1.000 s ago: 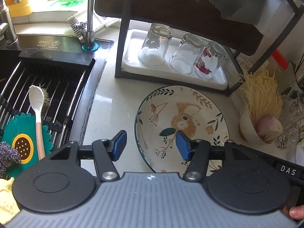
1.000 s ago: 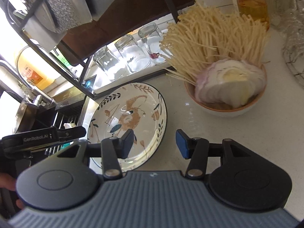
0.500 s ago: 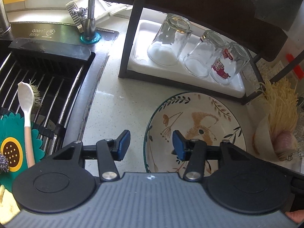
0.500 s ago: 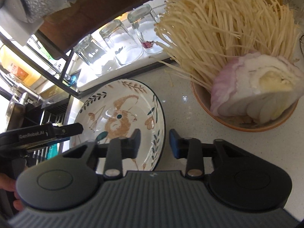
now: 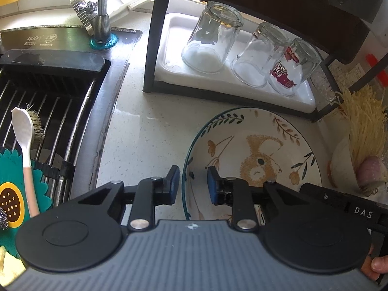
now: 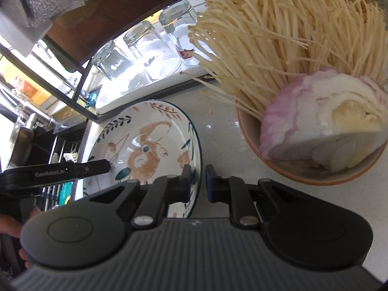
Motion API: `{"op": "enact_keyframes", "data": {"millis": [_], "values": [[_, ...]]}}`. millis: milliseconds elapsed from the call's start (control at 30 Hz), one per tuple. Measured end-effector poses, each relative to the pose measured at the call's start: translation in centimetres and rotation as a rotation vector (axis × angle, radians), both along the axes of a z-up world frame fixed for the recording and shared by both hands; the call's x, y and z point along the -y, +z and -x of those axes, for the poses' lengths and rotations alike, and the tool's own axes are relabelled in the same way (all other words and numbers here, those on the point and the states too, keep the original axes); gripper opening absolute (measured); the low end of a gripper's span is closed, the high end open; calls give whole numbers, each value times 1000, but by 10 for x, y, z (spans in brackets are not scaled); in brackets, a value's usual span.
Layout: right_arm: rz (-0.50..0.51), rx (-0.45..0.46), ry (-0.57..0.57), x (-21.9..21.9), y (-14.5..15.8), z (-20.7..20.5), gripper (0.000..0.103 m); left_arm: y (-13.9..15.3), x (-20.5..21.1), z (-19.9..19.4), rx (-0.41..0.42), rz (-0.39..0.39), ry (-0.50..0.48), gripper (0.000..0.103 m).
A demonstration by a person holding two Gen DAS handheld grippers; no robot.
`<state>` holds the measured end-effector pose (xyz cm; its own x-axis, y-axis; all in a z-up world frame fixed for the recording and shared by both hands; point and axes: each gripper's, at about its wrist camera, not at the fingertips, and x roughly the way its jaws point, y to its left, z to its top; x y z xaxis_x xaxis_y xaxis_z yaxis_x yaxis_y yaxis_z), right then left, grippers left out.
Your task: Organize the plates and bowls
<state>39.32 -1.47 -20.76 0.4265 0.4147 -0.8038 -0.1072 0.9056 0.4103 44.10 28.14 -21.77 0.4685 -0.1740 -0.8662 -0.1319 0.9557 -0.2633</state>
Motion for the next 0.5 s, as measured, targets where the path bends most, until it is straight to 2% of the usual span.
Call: {"op": "enact_keyframes", "data": {"millis": [267, 500], "values": [[-21, -20, 1, -2, -3, -2, 15, 1, -2, 3, 1, 10, -7, 21], [-49, -44, -27, 2, 1, 2, 14, 15, -1, 10, 20, -10, -40, 18]]}}
